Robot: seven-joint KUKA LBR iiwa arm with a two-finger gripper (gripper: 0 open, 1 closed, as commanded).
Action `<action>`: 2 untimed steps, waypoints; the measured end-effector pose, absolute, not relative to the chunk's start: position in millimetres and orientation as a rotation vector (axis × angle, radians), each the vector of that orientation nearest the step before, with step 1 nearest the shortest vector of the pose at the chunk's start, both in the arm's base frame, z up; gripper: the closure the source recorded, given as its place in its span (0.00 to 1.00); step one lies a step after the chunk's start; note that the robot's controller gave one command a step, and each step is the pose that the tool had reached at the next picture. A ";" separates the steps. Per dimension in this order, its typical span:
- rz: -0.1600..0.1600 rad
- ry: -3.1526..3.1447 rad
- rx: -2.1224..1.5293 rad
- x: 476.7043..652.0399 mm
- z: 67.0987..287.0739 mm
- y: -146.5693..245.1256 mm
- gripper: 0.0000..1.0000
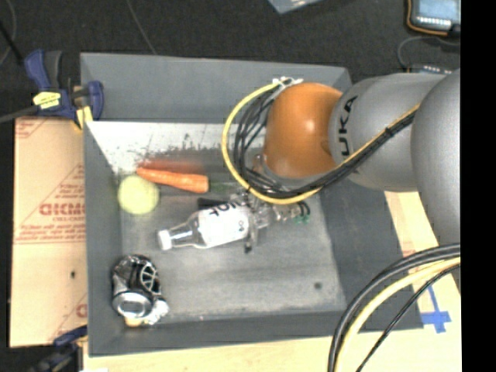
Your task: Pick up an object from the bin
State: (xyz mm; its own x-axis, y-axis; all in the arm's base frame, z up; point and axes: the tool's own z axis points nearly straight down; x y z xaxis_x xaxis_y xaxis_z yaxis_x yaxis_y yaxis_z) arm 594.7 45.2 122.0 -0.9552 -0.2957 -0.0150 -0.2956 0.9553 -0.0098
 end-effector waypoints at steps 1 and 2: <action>-0.012 3.094 -0.468 593.9 132.3 45.0 1.00; -0.012 3.091 -0.467 594.5 145.1 44.8 1.00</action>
Offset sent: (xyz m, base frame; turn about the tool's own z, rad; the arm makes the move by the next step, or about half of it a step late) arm -0.0001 -0.0002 0.0210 0.0000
